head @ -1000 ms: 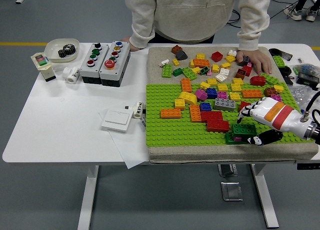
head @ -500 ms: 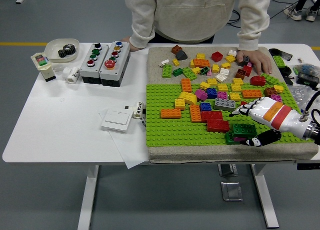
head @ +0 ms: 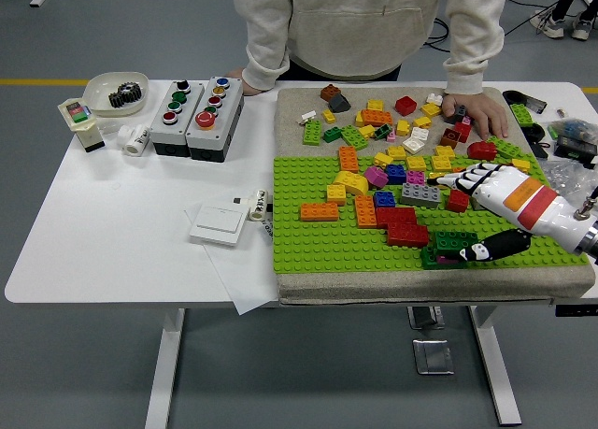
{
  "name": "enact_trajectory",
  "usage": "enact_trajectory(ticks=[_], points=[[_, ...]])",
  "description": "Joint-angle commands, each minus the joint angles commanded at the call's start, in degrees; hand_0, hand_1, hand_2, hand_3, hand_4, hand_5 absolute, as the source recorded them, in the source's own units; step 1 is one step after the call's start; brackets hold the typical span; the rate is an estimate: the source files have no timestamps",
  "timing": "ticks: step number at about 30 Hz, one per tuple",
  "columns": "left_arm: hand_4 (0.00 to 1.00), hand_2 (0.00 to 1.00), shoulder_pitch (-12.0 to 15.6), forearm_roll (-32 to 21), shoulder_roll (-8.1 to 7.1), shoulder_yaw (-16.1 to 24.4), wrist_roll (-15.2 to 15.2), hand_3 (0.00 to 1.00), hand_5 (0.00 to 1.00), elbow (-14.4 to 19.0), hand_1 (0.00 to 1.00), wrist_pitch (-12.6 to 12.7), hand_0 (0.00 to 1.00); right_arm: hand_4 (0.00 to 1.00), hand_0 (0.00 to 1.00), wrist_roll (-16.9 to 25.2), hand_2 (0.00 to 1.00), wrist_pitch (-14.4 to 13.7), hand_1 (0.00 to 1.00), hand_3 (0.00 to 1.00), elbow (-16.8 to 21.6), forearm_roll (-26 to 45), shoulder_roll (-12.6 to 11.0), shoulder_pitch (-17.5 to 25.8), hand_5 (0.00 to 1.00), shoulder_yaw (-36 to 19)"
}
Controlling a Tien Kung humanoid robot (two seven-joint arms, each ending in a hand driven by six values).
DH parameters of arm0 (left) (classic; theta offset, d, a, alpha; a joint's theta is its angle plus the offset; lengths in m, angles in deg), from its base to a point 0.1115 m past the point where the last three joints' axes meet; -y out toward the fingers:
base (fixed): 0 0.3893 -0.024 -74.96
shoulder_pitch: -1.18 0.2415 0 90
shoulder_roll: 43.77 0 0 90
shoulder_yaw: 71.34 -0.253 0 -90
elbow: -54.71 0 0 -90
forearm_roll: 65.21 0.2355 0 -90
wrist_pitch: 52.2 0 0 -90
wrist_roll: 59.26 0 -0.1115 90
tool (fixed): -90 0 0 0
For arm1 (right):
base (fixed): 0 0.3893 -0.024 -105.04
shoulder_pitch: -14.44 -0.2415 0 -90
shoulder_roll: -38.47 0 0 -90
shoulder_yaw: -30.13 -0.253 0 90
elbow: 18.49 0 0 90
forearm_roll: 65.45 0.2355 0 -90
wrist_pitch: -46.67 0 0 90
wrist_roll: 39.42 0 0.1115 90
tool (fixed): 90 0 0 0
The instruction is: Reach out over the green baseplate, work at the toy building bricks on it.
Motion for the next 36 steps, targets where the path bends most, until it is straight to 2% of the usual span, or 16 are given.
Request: enact_trajectory(ticks=[2,3,7,13,15,36], points=[[0.615,0.731,0.05,0.16,-0.01,0.10,-0.06,0.565,0.616,-0.02,0.740,0.02,0.631,0.998,0.792,0.45,0.852,-1.18,0.770,0.870,1.31,1.08,-0.67,1.12,0.669,-1.63],[0.614,0.732,0.08,0.25,-0.01,0.14,-0.09,0.565,0.617,-0.03,0.739,0.02,0.631,0.963,0.680,1.01,0.744,-1.54,0.687,0.684,2.21,1.97,-1.17,1.96,0.646,-2.66],[0.614,0.732,0.11,0.29,-0.03,0.12,-0.07,0.565,0.617,-0.04,0.739,-0.01,0.631,0.963,0.680,2.76,0.744,-0.92,0.687,0.684,4.46,3.00,-2.61,4.15,0.646,-4.83],[0.614,0.729,0.10,0.38,0.01,0.18,-0.16,0.565,0.617,-0.07,0.739,-0.01,0.631,0.957,0.675,2.76,0.736,0.41,0.680,0.662,5.76,1.94,-3.68,6.29,0.665,-5.21],[0.613,0.732,0.09,0.39,0.02,0.18,-0.19,0.565,0.616,-0.08,0.739,-0.01,0.631,0.951,0.666,2.76,0.722,0.56,0.672,0.625,5.78,1.54,-3.77,6.64,0.678,-5.00],[0.612,0.731,-0.02,0.63,0.05,0.26,-0.35,0.564,0.618,-0.09,0.739,0.00,0.631,0.930,0.664,2.76,0.719,-0.47,0.671,0.620,5.18,-2.58,-3.59,7.42,0.653,-0.88]])
